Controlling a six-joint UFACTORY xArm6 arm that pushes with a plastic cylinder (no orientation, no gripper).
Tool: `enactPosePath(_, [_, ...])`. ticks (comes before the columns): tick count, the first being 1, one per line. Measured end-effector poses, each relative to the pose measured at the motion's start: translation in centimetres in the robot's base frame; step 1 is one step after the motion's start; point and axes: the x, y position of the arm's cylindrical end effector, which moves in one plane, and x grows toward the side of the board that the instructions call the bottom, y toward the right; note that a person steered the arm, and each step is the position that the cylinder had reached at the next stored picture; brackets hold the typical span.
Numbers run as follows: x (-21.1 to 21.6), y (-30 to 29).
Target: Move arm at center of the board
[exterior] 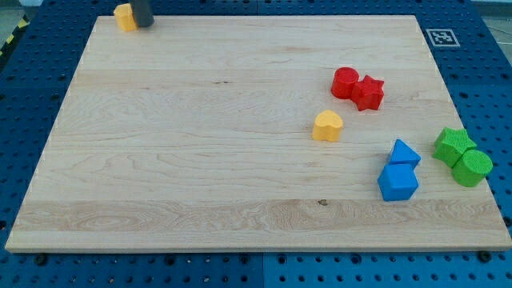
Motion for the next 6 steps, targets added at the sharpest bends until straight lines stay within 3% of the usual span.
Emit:
enactPosePath(1, [-0.4, 0.3])
enactPosePath(2, [2.9, 6.3])
enactPosePath(5, [25.6, 16.9])
enactPosePath(6, [29.5, 24.8])
